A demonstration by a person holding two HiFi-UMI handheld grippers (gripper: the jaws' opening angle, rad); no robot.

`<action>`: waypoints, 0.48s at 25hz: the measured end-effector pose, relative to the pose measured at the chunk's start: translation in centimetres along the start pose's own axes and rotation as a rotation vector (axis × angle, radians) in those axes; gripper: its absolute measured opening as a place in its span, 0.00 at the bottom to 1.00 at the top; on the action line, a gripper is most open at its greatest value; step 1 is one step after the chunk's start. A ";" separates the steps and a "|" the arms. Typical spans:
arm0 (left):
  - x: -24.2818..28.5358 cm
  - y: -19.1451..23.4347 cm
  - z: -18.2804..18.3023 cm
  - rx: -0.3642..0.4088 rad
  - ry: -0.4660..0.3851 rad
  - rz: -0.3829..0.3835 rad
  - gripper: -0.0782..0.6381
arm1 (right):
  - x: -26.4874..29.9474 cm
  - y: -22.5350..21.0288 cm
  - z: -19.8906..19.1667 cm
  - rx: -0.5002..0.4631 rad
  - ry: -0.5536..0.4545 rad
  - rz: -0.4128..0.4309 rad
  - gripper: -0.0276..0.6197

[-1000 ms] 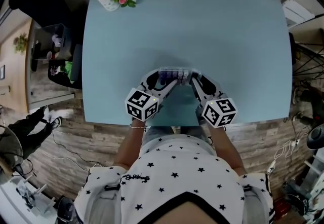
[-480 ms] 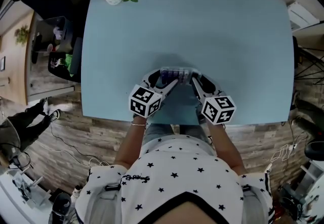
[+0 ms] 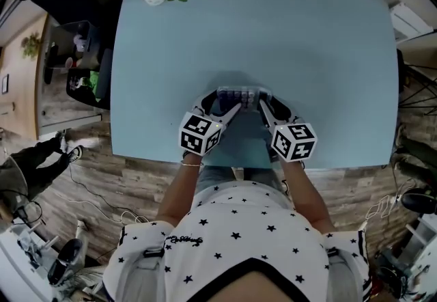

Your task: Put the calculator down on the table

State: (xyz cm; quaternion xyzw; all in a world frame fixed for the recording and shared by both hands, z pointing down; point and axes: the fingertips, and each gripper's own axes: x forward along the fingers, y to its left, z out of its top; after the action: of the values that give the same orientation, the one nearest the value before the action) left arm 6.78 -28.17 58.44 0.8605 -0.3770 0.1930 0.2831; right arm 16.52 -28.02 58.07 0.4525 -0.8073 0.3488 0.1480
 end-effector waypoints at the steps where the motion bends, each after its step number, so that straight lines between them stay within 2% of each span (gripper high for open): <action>1: 0.1 0.1 0.1 -0.003 -0.003 0.006 0.53 | 0.1 -0.1 0.1 -0.003 0.001 -0.003 0.20; 12: 0.6 0.6 0.4 -0.014 -0.006 0.053 0.55 | 1.0 -0.7 0.4 -0.009 0.018 -0.027 0.21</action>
State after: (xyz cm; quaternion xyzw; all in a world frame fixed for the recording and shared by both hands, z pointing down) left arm 6.80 -29.09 58.64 0.8486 -0.4020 0.1952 0.2830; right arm 16.55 -29.21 58.61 0.4595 -0.8014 0.3470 0.1619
